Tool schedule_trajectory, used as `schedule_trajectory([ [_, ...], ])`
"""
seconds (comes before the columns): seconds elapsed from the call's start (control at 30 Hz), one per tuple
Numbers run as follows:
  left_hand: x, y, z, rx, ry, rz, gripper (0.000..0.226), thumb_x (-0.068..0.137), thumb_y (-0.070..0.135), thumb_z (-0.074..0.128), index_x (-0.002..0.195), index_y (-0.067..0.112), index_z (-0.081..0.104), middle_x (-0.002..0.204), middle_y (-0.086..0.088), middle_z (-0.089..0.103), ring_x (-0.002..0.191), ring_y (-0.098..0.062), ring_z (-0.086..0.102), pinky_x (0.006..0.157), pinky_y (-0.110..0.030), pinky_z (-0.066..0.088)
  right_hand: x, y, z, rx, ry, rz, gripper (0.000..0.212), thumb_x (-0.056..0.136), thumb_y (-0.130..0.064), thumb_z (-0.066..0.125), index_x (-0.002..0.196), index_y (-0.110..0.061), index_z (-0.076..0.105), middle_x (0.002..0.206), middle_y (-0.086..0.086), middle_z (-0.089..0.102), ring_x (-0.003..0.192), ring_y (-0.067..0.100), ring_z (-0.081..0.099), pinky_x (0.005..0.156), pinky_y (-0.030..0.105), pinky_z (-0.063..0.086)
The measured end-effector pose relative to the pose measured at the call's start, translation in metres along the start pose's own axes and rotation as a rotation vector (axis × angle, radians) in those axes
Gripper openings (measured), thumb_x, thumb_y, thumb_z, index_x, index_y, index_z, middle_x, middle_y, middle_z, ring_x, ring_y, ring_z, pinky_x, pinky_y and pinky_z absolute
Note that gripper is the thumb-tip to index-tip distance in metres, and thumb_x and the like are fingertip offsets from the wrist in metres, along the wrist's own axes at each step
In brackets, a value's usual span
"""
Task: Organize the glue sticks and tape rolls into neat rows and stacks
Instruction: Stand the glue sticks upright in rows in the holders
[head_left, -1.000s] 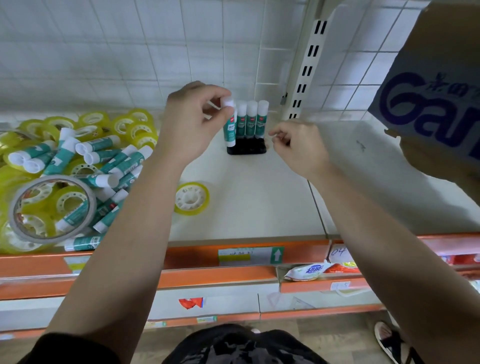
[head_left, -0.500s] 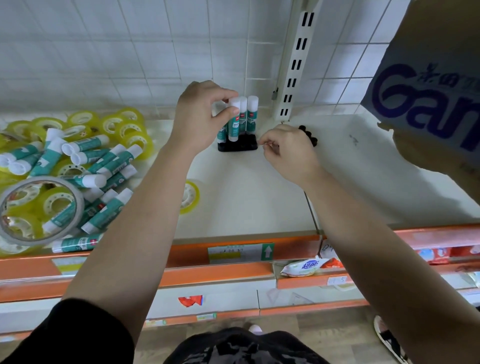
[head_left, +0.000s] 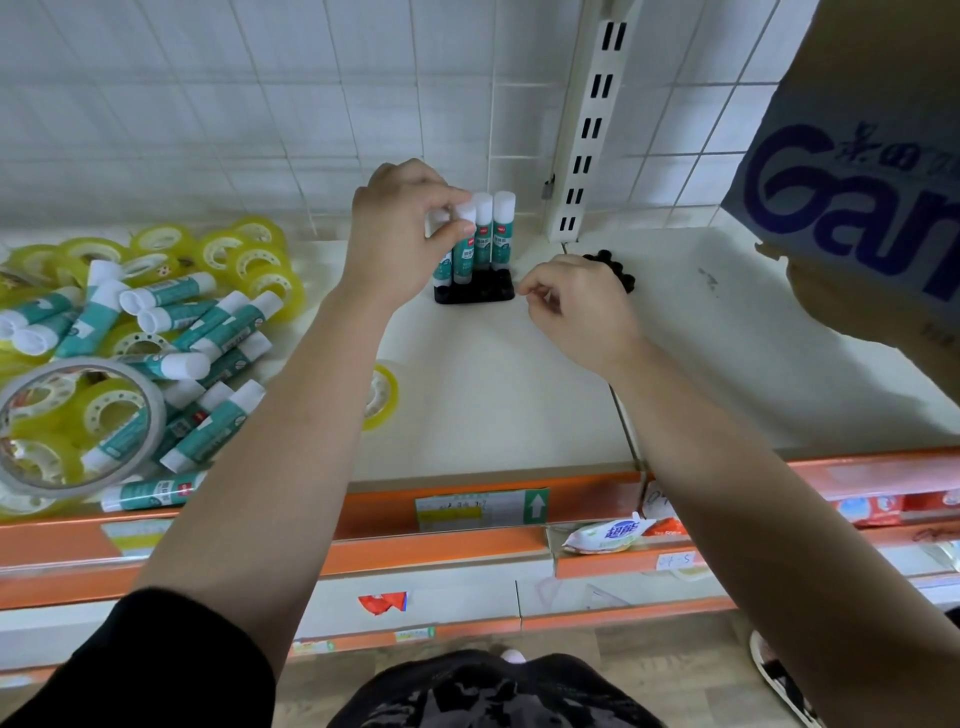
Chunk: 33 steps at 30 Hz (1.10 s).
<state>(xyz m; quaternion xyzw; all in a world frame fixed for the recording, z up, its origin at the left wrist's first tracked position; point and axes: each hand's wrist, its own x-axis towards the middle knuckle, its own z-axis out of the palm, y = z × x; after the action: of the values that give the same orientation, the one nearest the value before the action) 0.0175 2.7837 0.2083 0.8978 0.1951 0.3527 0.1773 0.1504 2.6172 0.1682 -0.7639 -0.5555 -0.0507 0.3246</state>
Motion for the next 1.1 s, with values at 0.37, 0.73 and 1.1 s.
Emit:
schedule_trajectory([
  [0.37, 0.001, -0.001, -0.002, 0.037, 0.033, 0.047, 0.022, 0.080, 0.030, 0.072, 0.097, 0.016, 0.074, 0.096, -0.002, 0.069, 0.094, -0.027, 0.058, 0.080, -0.038, 0.040, 0.000, -0.002, 0.001, -0.002, -0.001, 0.011, 0.016, 0.079, -0.002, 0.062, 0.088, -0.007, 0.074, 0.080, 0.008, 0.064, 0.073, 0.025, 0.060, 0.068, 0.042, 0.052],
  [0.73, 0.010, -0.001, 0.004, -0.046, 0.029, -0.020, 0.031, 0.079, 0.044, 0.066, 0.090, 0.018, 0.078, 0.094, 0.000, 0.068, 0.091, -0.026, 0.059, 0.080, -0.048, 0.047, 0.000, -0.003, 0.001, -0.012, -0.012, 0.034, 0.015, 0.080, -0.002, 0.062, 0.089, -0.008, 0.074, 0.080, 0.004, 0.063, 0.072, 0.020, 0.057, 0.068, 0.037, 0.052],
  [1.1, 0.004, 0.002, 0.006, 0.062, 0.088, 0.005, 0.021, 0.083, 0.035, 0.067, 0.090, 0.017, 0.075, 0.097, 0.001, 0.069, 0.094, -0.028, 0.058, 0.077, -0.043, 0.048, 0.001, -0.003, 0.002, -0.030, -0.005, 0.040, 0.015, 0.080, -0.004, 0.062, 0.089, -0.008, 0.073, 0.080, 0.006, 0.064, 0.073, 0.020, 0.058, 0.070, 0.038, 0.051],
])
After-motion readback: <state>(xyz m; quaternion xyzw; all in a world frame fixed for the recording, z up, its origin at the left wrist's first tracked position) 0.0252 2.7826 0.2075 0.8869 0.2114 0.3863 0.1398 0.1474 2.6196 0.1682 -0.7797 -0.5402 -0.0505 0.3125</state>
